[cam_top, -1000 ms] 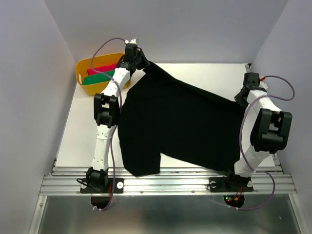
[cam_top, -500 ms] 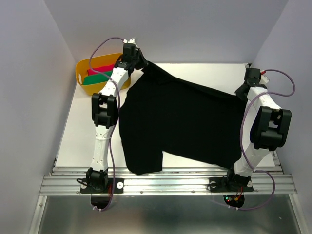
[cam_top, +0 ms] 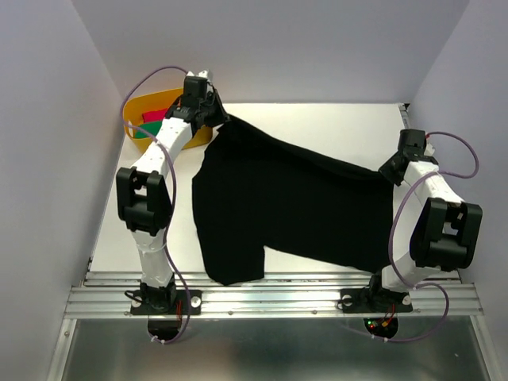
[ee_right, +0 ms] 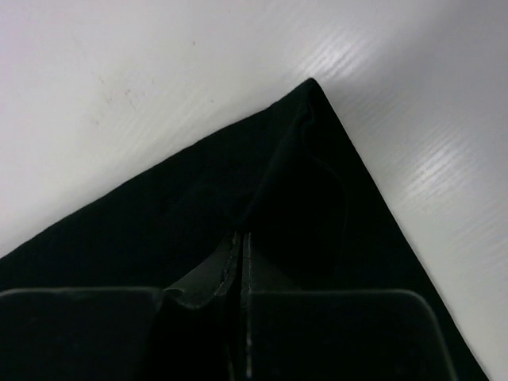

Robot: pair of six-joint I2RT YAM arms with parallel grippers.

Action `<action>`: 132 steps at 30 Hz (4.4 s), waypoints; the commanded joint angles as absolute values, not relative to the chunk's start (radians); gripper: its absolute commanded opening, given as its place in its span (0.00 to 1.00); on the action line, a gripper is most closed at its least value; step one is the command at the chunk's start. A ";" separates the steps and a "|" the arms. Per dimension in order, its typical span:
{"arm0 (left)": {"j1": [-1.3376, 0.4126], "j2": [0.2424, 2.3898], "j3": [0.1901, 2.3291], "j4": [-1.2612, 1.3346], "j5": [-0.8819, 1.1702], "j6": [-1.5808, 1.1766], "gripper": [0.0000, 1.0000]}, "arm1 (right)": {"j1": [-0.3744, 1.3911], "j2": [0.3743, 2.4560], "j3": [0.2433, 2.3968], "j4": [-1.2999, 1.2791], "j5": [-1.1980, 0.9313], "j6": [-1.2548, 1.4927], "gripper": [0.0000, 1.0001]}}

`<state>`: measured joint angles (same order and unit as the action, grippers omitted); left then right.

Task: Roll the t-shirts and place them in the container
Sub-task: Fold the T-shirt at the center of the board.

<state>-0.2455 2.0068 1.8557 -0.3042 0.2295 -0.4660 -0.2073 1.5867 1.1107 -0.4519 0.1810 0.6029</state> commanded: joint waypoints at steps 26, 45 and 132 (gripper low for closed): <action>-0.268 1.588 1.368 -0.322 0.299 -0.581 0.00 | -0.207 1.396 0.948 -0.472 0.170 0.600 0.01; -0.239 1.580 1.158 -0.310 0.399 -0.621 0.00 | -0.207 1.408 0.899 -0.459 0.176 0.586 0.01; -0.190 1.583 1.141 -0.377 0.282 -0.526 0.00 | 0.735 1.861 1.266 -0.149 -0.098 0.893 0.01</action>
